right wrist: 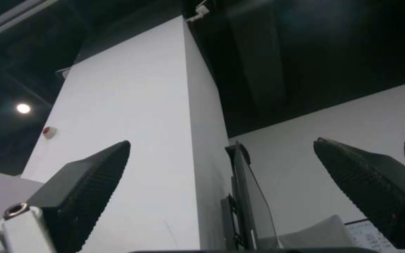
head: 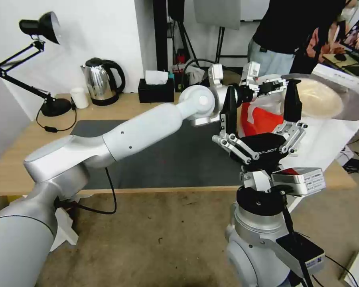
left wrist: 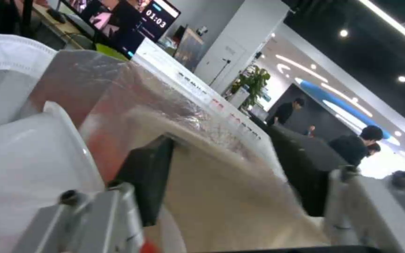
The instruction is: Pick up the trash from the table and place it into the takeout bag.
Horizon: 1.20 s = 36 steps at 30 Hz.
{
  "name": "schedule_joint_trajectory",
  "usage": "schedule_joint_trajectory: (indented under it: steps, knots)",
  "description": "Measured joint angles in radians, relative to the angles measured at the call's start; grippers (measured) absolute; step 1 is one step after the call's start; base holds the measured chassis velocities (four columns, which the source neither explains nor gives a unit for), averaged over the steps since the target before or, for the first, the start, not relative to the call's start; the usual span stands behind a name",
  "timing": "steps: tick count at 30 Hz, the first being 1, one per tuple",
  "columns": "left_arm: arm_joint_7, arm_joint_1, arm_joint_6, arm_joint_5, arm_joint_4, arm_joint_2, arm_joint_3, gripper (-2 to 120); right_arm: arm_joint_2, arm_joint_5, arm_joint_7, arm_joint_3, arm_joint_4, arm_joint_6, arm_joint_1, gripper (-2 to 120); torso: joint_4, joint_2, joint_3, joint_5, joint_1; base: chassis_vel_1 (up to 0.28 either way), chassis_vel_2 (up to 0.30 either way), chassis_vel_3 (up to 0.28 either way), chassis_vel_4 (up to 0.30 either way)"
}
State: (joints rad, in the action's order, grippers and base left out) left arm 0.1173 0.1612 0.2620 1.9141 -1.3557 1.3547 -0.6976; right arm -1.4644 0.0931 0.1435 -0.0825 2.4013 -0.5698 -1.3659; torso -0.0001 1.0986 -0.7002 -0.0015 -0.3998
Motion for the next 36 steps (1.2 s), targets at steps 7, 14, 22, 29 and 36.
schedule_joint_trajectory:
  steps: [7, 14, 22, 29, 36]
  knots:
    - [0.003, -0.002, -0.001, -0.002, 0.002, 0.001, -0.001, 72, 0.001, 0.000, 0.000, -0.001, 0.000, 0.000, 0.000, 100, 0.0001, 0.000, 0.000, 0.0000, 0.000, 0.000, 0.000, 0.000, 0.000]
    - [0.006, -0.006, -0.002, -0.005, 0.013, 0.007, -0.002, 71, 0.004, -0.001, 0.001, -0.002, -0.001, -0.001, 0.000, 100, 0.0000, 0.000, 0.000, 0.0000, 0.000, 0.000, 0.000, 0.000, 0.000]
    - [0.002, -0.004, -0.004, -0.004, 0.046, 0.015, 0.014, 97, 0.006, -0.002, 0.002, -0.003, -0.010, -0.003, 0.004, 100, 0.0000, 0.000, 0.000, 0.0000, 0.000, 0.000, 0.000, 0.000, 0.000]
    - [-0.008, 0.040, -0.005, 0.015, 0.011, -0.016, 0.053, 100, 0.011, -0.003, 0.002, -0.005, -0.016, -0.002, 0.007, 100, -0.0002, 0.000, 0.000, 0.0000, 0.000, 0.000, 0.000, 0.000, 0.000]
    - [-0.013, 0.108, -0.012, 0.032, 0.003, -0.067, 0.151, 100, 0.013, 0.001, 0.002, -0.005, -0.024, -0.004, -0.001, 100, -0.0001, 0.000, 0.000, -0.0002, 0.000, 0.000, 0.000, 0.000, 0.000]
